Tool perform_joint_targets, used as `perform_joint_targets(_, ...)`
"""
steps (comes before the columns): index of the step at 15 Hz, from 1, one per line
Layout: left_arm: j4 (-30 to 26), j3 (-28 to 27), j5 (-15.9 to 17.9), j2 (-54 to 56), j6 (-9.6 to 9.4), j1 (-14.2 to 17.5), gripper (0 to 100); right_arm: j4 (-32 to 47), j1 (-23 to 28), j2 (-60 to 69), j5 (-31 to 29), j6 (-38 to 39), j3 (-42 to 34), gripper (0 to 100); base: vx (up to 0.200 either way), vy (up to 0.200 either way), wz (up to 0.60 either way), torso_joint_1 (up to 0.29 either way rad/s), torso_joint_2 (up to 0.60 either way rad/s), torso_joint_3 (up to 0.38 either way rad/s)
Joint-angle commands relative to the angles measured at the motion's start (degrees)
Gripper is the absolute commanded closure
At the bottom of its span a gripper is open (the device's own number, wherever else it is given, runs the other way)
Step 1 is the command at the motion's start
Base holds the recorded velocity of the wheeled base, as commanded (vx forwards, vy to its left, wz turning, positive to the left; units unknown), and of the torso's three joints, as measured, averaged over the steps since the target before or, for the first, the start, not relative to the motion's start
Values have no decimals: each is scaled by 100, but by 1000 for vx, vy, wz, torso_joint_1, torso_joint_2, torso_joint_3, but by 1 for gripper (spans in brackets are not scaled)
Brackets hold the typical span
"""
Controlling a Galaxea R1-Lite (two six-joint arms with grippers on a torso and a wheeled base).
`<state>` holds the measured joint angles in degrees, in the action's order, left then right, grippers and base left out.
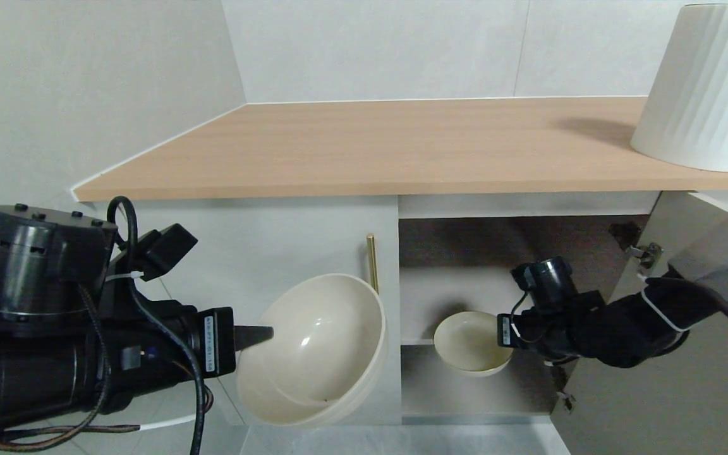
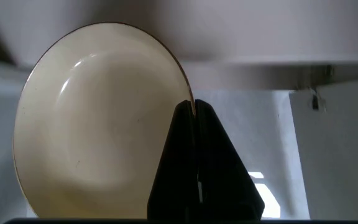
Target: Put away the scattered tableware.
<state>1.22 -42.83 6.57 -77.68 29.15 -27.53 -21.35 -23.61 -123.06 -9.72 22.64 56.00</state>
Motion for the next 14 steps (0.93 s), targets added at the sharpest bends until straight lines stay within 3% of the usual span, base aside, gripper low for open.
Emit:
perform_joint_targets(1, 1, 29, 2, -10, 3, -7, 100, -54, 103, -772, -57, 21, 403, 100, 0, 0, 0, 0, 0, 0)
perform_joint_targets(6, 10, 73, 2, -362, 12, -200, 100, -1012, 296, -1150, -329, 267, 438, 100, 0, 0, 0, 0, 0, 0)
perform_joint_targets(14, 10, 81, -24, -397, 12, -209, 100, -1153, 542, -1528, -953, 470, 1035, 100, 0, 0, 0, 0, 0, 0)
